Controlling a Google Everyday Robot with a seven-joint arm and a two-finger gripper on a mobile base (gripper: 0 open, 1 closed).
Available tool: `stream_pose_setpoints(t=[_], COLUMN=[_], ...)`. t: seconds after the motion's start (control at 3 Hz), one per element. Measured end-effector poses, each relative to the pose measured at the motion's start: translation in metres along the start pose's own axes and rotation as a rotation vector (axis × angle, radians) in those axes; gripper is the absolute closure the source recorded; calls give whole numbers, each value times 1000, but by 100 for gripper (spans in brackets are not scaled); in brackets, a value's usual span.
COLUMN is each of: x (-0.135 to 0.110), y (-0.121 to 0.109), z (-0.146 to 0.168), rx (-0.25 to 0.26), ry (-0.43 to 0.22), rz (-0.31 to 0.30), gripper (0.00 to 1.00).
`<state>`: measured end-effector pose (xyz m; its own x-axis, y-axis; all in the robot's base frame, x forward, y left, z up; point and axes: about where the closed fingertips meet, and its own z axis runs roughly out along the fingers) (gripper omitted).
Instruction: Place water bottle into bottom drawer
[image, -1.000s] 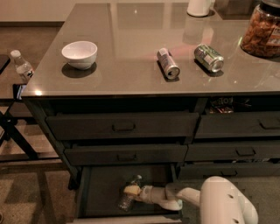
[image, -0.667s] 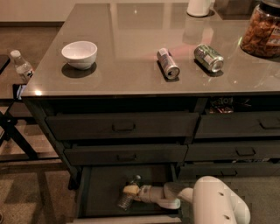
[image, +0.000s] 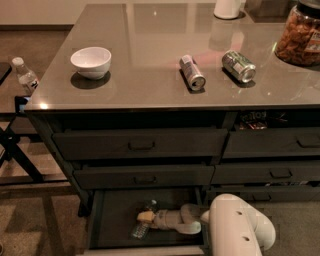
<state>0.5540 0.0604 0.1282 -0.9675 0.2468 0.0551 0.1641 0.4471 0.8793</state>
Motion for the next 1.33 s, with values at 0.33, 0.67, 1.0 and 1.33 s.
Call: stream_pose_setpoints(t=[0.33, 0.67, 1.0, 1.33], x=[0, 0, 0, 0], y=[-1, -1, -1, -1], z=[1, 1, 1, 1], rx=[5, 5, 5, 5], ry=[-2, -2, -2, -1], rz=[0, 0, 0, 0], gripper=[82, 58, 35, 11])
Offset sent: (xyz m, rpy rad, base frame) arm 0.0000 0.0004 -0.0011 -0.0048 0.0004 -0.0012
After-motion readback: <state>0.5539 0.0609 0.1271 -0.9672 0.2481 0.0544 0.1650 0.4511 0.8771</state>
